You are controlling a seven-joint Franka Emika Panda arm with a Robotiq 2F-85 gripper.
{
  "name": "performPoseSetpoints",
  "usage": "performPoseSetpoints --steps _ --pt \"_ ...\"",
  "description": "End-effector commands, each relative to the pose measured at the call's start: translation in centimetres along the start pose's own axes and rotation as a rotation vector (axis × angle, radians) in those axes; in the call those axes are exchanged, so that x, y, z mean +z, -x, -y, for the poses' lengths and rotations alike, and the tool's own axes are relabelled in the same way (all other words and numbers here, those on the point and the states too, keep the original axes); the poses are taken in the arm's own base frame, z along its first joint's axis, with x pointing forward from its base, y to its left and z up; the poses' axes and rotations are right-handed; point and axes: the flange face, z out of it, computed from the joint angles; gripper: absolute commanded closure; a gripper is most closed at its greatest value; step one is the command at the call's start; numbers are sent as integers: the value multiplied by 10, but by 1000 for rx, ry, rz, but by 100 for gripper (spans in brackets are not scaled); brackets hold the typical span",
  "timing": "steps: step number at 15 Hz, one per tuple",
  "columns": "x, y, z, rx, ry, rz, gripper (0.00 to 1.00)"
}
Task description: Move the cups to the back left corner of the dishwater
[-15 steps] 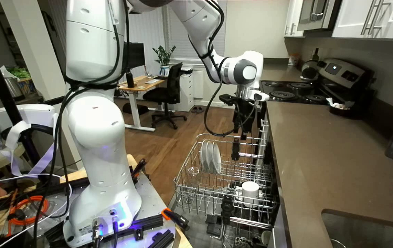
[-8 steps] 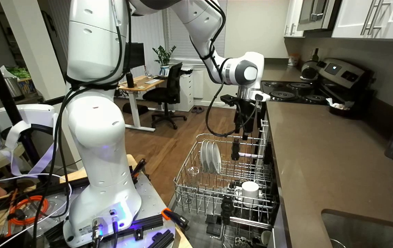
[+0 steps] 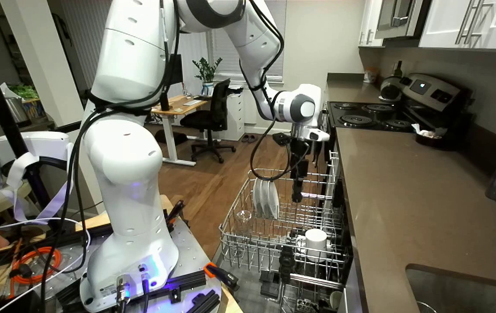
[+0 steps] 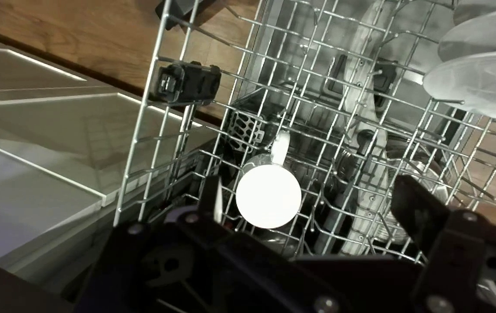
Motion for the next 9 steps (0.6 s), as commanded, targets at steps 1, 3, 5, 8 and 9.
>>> performPoseSetpoints --steps 1,3,5,8,9 --pt "30 -5 24 115 58 -54 0" --pt "50 -3 34 167 79 -62 0" --pt "70 -3 38 210 114 -80 0" --pt "97 -5 32 195 118 -118 0" --pt "103 -7 29 199 112 -131 0"
